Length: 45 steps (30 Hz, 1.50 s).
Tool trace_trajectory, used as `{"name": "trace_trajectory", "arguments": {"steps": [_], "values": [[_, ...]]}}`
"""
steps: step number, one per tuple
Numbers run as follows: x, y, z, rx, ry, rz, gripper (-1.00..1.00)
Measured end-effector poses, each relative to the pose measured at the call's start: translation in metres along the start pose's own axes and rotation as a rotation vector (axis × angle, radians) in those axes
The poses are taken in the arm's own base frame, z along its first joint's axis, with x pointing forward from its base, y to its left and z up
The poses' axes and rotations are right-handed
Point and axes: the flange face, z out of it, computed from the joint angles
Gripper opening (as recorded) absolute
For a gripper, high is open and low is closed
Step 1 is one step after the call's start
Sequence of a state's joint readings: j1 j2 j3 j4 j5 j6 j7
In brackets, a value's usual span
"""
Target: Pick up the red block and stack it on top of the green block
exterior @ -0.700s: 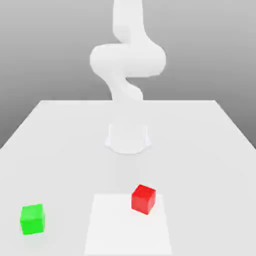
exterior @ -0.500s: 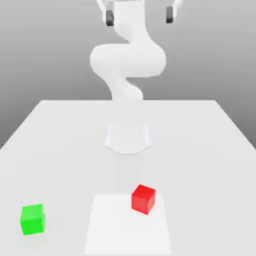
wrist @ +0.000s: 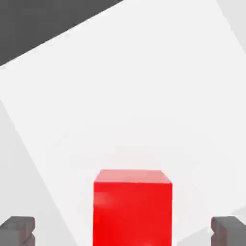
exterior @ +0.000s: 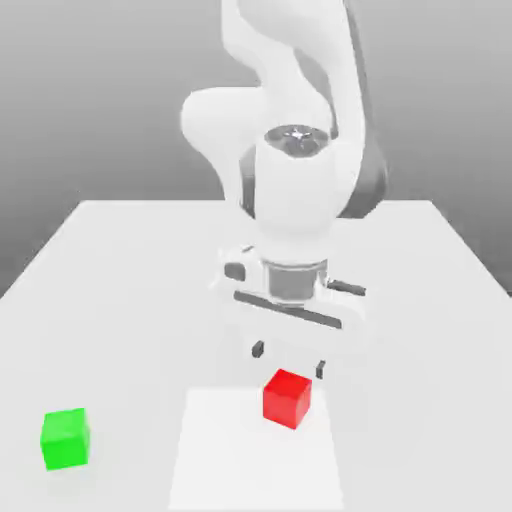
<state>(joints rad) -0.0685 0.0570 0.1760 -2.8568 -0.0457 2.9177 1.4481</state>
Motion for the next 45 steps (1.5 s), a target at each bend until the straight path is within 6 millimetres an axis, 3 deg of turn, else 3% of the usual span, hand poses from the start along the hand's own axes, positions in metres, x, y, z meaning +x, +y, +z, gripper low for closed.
{"name": "trace_trajectory", "arguments": {"steps": [3, 4, 11, 19, 30, 41, 45], "values": [[-0.001, 0.002, 0.028, -0.003, -0.002, -0.001, 0.0], [-0.002, 0.003, 0.035, -0.004, -0.002, -0.002, -1.0], [-0.002, 0.003, 0.035, -0.003, -0.001, -0.002, -1.0], [0.004, 0.001, -0.024, -0.003, -0.002, -0.005, -1.0], [0.132, -0.014, -0.042, 0.008, -0.033, -0.131, -1.0], [0.278, 0.024, -0.062, -0.001, -0.008, -0.281, -1.0], [0.289, 0.025, -0.028, -0.003, -0.002, -0.31, -1.0]]}}
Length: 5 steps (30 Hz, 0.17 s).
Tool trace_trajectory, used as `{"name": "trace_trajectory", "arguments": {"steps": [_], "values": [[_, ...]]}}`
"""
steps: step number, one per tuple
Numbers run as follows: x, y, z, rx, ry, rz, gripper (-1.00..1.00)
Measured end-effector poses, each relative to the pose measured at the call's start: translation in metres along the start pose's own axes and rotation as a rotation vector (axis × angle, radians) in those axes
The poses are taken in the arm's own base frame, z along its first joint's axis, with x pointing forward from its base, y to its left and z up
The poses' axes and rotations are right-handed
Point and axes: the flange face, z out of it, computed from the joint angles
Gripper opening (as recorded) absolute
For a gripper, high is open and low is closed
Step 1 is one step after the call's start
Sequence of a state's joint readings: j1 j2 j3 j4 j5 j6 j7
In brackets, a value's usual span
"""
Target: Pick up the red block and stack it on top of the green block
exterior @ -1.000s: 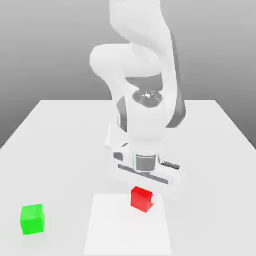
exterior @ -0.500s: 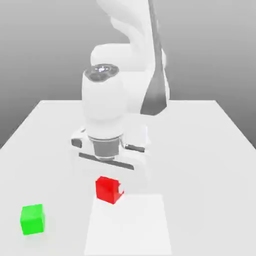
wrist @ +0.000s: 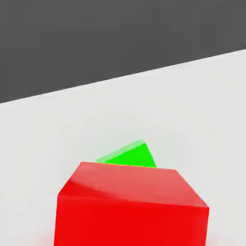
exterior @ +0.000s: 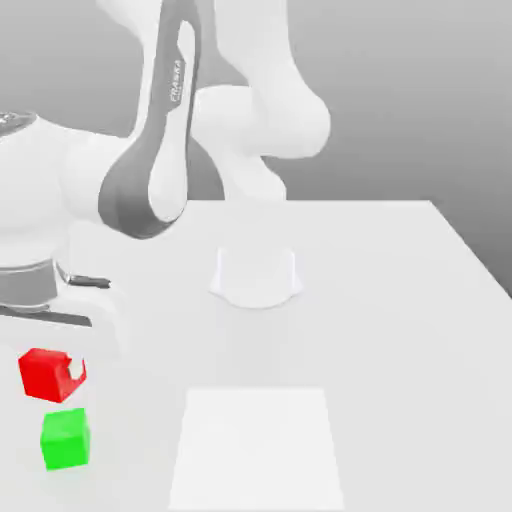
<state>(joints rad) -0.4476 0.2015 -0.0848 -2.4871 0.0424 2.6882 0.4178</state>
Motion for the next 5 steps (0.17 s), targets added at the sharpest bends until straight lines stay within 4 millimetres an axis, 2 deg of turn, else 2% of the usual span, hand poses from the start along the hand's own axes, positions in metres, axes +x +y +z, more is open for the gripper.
{"name": "trace_trajectory", "arguments": {"steps": [1, 2, 5], "values": [[0.0, 0.0, 0.013, -0.001, 0.0, -0.001, -1.0], [0.0, 0.001, 0.023, -0.001, 0.0, 0.0, 1.0], [0.0, 0.001, 0.023, -0.001, 0.0, 0.0, 1.0]]}}
